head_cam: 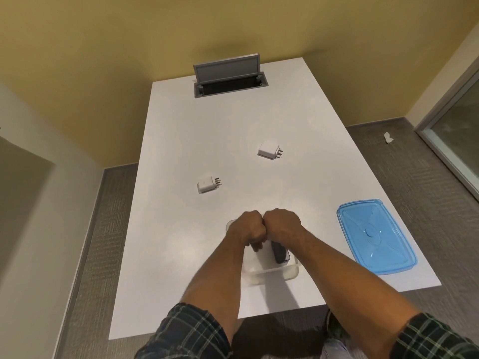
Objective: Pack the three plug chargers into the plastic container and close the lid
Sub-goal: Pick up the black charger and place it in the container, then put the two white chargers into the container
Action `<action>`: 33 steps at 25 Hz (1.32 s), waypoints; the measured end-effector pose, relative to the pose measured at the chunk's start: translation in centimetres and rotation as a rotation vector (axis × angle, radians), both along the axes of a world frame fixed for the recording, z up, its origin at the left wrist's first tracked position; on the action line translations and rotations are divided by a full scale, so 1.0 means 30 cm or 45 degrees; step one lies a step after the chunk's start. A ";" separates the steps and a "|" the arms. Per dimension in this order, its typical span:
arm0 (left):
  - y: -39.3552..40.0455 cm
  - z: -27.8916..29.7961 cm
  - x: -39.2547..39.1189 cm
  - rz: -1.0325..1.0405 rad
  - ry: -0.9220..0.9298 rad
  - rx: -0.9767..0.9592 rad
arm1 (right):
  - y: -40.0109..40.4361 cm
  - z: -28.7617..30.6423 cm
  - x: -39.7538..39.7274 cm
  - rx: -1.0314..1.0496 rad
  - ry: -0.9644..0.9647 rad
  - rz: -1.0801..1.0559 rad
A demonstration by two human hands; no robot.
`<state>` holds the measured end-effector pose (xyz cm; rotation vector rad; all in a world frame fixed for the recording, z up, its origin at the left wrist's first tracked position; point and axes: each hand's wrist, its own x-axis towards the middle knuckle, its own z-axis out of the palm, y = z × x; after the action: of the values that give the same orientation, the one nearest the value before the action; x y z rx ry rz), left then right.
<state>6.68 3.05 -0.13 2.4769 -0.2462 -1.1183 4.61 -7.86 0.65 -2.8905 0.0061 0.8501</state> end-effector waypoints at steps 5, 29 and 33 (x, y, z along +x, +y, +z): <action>0.091 0.072 0.092 0.273 -0.375 -0.179 | 0.013 0.097 0.124 0.200 0.015 -0.080; 0.405 -0.182 0.363 0.364 -0.594 0.148 | 0.243 -0.196 0.450 0.717 -0.104 -0.322; 0.435 -0.226 0.409 0.322 -0.613 0.202 | 0.274 -0.229 0.493 0.709 -0.047 -0.298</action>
<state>18.94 16.10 -6.91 2.7922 0.0256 -0.4450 19.40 0.35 -6.22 -2.3271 0.0876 0.6316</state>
